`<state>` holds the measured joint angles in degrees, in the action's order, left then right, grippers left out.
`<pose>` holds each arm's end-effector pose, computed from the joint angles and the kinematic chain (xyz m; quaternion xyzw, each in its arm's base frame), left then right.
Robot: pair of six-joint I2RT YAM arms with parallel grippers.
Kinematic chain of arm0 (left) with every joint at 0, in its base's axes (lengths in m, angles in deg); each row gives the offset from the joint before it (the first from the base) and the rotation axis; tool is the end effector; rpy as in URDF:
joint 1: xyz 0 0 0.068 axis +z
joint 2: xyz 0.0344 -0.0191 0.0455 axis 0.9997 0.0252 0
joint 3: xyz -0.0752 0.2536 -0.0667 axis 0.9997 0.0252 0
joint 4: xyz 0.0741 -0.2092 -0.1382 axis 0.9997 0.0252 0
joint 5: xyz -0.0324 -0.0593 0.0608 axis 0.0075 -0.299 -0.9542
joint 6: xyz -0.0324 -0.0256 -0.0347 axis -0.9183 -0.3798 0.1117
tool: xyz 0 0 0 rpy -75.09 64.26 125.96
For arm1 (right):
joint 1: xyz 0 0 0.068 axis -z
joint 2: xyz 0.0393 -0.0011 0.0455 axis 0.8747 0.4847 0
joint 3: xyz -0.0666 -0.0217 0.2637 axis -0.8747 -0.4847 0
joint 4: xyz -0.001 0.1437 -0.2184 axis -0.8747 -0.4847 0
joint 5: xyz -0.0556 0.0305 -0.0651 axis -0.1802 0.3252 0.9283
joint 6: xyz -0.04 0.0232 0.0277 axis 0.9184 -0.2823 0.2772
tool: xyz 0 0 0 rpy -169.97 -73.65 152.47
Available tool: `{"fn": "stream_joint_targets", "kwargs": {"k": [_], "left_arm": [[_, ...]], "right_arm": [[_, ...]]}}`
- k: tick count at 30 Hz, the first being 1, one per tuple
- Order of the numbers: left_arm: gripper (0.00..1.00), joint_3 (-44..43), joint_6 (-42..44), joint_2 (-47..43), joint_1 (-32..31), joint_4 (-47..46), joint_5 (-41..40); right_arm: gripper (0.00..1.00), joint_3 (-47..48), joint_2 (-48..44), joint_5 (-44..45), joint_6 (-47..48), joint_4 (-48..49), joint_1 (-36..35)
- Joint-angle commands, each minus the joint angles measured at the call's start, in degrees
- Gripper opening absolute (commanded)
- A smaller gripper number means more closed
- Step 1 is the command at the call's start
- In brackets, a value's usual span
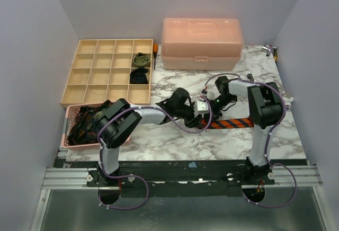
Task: Roll the ties
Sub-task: Roll the tie at the center of the board.
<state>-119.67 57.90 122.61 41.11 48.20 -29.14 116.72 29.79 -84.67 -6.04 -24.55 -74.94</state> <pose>0.2470 -0.3021 0.1593 0.5747 0.6211 -0.4011 0.3508 0.3249 0.1055 0.1117 0.1425 -0.9188 -0.3609 0.0722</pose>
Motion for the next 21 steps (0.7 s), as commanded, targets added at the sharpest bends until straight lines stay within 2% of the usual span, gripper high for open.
{"fn": "stream_joint_targets", "kwargs": {"k": [1, 13, 21], "left_arm": [[0.38, -2.15, -2.28, 4.16, -1.08, -1.11, 0.83], [0.39, -0.88, 3.32, 8.81, -1.21, 1.86, -6.81], [0.24, -1.72, 9.97, 9.45, -1.78, 9.75, -12.05]], "right_arm": [[0.00, -2.89, 3.99, 11.08, 2.64, 7.24, -1.18], [0.00, -2.57, 4.86, 9.02, 1.58, 7.65, -1.25], [0.01, -1.80, 3.62, 8.75, 2.63, 5.33, -1.18]]}}
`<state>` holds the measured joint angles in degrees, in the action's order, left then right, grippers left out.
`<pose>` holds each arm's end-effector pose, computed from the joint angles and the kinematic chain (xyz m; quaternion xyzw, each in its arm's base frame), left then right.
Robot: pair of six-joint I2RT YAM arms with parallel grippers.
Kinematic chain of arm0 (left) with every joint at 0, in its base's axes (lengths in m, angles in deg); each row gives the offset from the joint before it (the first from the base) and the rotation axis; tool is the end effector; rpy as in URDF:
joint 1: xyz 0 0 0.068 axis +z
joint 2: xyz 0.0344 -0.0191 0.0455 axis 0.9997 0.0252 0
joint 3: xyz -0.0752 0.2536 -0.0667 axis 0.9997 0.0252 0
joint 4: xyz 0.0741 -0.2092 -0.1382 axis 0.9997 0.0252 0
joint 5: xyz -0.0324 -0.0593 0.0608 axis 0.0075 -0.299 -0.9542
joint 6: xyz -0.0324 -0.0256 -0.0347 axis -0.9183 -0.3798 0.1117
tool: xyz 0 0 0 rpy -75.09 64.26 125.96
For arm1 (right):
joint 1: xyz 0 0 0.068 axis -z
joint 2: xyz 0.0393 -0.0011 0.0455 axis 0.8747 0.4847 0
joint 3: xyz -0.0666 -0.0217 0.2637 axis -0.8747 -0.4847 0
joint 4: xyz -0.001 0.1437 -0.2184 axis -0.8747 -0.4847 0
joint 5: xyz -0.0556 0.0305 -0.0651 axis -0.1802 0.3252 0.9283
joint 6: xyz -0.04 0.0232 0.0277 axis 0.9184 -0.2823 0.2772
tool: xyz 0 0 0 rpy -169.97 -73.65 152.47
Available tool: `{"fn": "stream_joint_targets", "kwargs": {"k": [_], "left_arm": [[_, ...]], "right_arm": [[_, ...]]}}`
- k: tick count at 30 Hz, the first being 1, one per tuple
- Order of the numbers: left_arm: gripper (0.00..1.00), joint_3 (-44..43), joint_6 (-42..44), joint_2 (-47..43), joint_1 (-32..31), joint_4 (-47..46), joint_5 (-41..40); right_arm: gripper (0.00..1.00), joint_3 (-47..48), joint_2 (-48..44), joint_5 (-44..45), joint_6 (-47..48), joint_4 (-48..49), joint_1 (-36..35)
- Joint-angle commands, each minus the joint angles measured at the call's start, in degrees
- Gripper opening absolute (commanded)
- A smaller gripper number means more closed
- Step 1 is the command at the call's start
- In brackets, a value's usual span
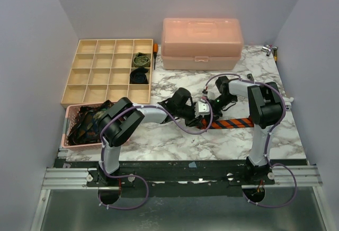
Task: Roll the ties
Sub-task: Roll the tie at the center of the board.
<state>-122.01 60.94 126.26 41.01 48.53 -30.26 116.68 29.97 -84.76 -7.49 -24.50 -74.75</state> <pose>0.2544 -0.3103 0.1464 0.5895 0.6174 -0.3837 0.3522 0.3251 0.1045 0.1106 0.1287 -0.9205 -0.3606 0.0776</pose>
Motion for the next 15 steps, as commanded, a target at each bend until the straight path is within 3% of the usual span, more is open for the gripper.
{"fn": "stream_joint_targets", "kwargs": {"k": [1, 8, 15], "left_arm": [[0.23, 0.61, 7.81, 5.85, -1.75, 10.29, -11.59], [0.22, -0.16, 10.99, 6.88, -2.71, 15.14, -15.27], [0.21, -1.66, 11.67, 8.18, -3.24, 18.42, -17.47]], "right_arm": [[0.03, -1.57, 3.27, 8.79, 4.10, 4.78, -1.34], [0.22, -1.11, 1.12, 7.41, 3.69, 3.00, -0.09], [0.34, 0.48, -2.58, 4.06, 5.66, -1.71, 2.03]]}}
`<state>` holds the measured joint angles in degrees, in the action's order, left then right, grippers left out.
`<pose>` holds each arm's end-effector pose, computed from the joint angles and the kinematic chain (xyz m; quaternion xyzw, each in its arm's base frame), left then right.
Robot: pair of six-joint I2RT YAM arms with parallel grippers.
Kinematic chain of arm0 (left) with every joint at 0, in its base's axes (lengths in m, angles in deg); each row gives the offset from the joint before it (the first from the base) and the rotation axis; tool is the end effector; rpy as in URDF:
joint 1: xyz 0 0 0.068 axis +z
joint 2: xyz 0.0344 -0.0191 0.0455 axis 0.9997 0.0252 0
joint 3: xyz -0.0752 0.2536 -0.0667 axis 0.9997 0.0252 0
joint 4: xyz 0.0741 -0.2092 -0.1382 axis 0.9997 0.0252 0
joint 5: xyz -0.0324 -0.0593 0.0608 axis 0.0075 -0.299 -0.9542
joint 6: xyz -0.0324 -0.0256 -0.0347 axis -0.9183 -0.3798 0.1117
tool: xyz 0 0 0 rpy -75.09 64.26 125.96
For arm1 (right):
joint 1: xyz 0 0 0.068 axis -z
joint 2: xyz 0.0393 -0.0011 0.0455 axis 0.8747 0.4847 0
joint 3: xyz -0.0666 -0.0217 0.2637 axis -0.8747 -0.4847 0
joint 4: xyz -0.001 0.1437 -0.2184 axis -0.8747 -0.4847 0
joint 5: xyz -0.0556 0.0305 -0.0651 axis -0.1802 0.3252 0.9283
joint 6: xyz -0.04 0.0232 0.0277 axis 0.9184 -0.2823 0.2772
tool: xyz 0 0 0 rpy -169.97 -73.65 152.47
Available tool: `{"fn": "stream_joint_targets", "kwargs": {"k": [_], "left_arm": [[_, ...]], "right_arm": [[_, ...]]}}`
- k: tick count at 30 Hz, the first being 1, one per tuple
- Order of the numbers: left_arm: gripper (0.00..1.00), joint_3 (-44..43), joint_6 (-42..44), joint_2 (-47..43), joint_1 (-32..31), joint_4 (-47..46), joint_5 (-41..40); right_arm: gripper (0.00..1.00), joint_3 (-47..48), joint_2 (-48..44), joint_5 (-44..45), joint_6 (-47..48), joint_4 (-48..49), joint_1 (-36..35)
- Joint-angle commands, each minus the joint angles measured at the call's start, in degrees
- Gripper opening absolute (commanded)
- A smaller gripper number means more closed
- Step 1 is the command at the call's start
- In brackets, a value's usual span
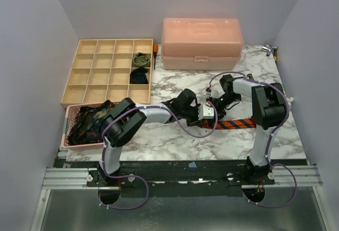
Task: Roll the ties
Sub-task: Roll the tie at the center of the board.
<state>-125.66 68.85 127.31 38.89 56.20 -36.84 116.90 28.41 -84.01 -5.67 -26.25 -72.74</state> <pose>0.2501 -0.3230 0.1451 0.6343 0.6124 -0.3169 0.3496 0.3265 0.0922 0.1200 0.1280 -0.9230 -0.3570 0.0651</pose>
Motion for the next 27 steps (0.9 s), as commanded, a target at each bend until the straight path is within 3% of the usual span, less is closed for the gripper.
{"fn": "stream_joint_targets", "kwargs": {"k": [1, 3, 18, 27], "left_arm": [[0.21, 1.75, 3.74, 7.20, -1.22, 11.18, -10.92], [0.21, 1.41, 3.63, 7.26, -1.30, 11.65, -10.91], [0.20, 0.48, 3.98, 7.66, -1.75, 13.82, -11.92], [0.21, 0.39, 3.98, 7.23, -1.75, 14.26, -11.80]], "right_arm": [[0.37, 0.53, -1.84, 2.75, 4.01, -0.68, 0.21], [0.42, 1.00, -3.13, 2.32, 4.50, -2.12, 0.32], [0.52, 4.97, -7.16, -5.32, 10.29, -13.72, 3.29], [0.58, 4.40, -8.22, -8.49, 8.44, -14.15, 3.75]]}}
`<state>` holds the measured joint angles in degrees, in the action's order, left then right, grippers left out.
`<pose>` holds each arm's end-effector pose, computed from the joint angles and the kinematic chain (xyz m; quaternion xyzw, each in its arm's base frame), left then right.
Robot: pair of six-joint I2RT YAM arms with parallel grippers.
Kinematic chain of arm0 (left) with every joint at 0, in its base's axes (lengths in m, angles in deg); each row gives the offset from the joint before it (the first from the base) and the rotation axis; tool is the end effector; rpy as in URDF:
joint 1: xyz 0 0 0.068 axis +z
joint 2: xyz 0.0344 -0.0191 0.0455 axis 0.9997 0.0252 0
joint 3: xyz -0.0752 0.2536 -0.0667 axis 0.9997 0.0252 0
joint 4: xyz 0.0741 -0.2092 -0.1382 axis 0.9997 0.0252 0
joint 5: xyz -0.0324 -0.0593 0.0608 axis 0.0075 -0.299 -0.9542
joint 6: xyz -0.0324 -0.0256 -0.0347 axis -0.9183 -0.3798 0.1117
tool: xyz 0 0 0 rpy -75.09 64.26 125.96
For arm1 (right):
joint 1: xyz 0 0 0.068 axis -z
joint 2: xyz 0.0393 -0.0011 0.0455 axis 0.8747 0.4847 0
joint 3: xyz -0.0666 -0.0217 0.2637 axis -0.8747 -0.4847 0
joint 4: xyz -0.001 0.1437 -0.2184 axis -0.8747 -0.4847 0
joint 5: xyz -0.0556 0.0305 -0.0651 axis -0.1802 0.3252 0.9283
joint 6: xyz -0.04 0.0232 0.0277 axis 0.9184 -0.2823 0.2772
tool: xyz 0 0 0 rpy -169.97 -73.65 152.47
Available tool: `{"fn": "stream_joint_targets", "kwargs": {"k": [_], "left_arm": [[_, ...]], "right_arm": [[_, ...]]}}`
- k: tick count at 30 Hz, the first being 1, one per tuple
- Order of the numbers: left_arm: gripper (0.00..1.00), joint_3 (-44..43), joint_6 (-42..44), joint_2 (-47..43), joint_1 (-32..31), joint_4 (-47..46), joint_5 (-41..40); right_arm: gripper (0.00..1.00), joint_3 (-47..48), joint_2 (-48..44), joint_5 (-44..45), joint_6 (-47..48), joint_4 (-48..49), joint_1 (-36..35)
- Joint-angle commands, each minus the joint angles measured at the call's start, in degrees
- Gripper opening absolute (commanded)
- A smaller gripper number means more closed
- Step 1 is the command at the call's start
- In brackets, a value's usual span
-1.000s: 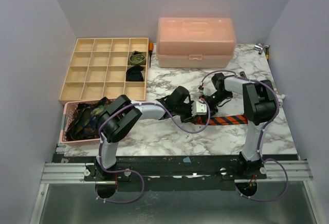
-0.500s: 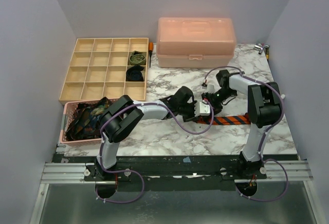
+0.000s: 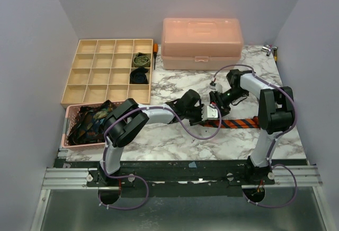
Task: Roll the ties
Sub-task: Roll the tie at the center of the board.
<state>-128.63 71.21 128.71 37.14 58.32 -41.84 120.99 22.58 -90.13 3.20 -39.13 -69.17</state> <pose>0.2486 -0.3368 0.1466 0.6494 0.6104 -0.2778 0.3586 0.3213 0.0729 0.1727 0.1532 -0.8972 -0.4117 0.0455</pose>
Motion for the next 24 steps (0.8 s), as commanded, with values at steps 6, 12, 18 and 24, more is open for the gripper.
{"fn": "stream_joint_targets", "kwargs": {"k": [6, 12, 18, 24], "left_arm": [[0.22, 3.28, 1.23, 5.53, -0.09, 12.32, -6.08], [0.25, 3.09, 0.83, 4.66, -0.09, 12.76, -5.12], [0.59, 5.57, -1.69, -1.16, 1.06, 9.54, 1.03], [0.95, 11.39, -5.60, -11.06, 2.11, -3.10, 8.37]], "right_arm": [[0.50, -2.23, 1.19, 5.02, -5.31, 7.60, 0.21], [0.17, -3.81, 2.80, 10.76, -4.93, 10.38, 0.17], [0.00, -4.81, 4.49, 14.40, -4.20, 11.95, 0.17], [0.00, -6.53, 7.44, 13.65, -3.26, 13.62, 0.12]]}}
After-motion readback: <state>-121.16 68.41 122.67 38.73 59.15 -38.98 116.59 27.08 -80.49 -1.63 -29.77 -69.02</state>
